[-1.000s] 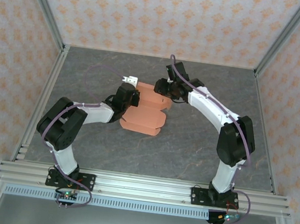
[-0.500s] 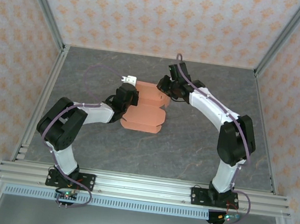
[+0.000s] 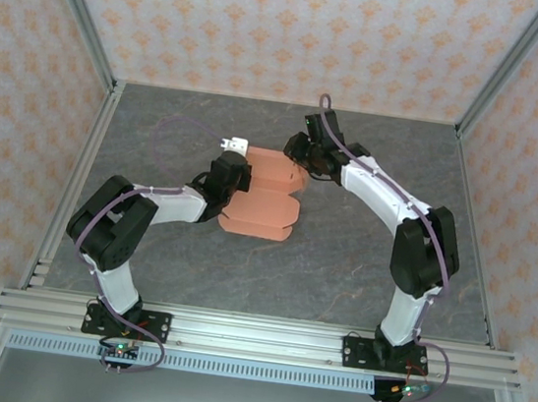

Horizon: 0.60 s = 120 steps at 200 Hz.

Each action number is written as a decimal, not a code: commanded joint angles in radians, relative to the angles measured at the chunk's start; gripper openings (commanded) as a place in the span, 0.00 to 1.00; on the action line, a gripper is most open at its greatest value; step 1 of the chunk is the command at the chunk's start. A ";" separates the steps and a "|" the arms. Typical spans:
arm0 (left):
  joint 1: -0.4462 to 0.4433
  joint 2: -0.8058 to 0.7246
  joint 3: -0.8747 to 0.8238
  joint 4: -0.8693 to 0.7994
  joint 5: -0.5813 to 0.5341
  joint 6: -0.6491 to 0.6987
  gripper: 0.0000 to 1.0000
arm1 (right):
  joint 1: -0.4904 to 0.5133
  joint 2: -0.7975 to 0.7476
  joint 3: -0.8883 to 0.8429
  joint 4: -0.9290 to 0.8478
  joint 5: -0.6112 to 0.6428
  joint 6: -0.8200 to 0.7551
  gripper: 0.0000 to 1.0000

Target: Fold the paper box

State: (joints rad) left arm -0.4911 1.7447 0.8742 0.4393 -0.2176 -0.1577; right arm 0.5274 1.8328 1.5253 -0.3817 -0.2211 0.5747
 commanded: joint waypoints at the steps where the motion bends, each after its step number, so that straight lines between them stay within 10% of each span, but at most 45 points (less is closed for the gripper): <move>1: -0.006 -0.028 0.004 0.035 -0.012 0.001 0.00 | 0.006 -0.064 0.067 -0.078 0.087 -0.105 0.41; 120: -0.006 -0.031 0.015 0.021 -0.016 -0.005 0.00 | 0.115 -0.047 0.129 -0.261 0.247 -0.193 0.60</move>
State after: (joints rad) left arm -0.4957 1.7447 0.8742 0.4389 -0.2176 -0.1577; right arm 0.6292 1.7607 1.6104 -0.5869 -0.0467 0.3836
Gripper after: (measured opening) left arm 0.091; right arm 0.601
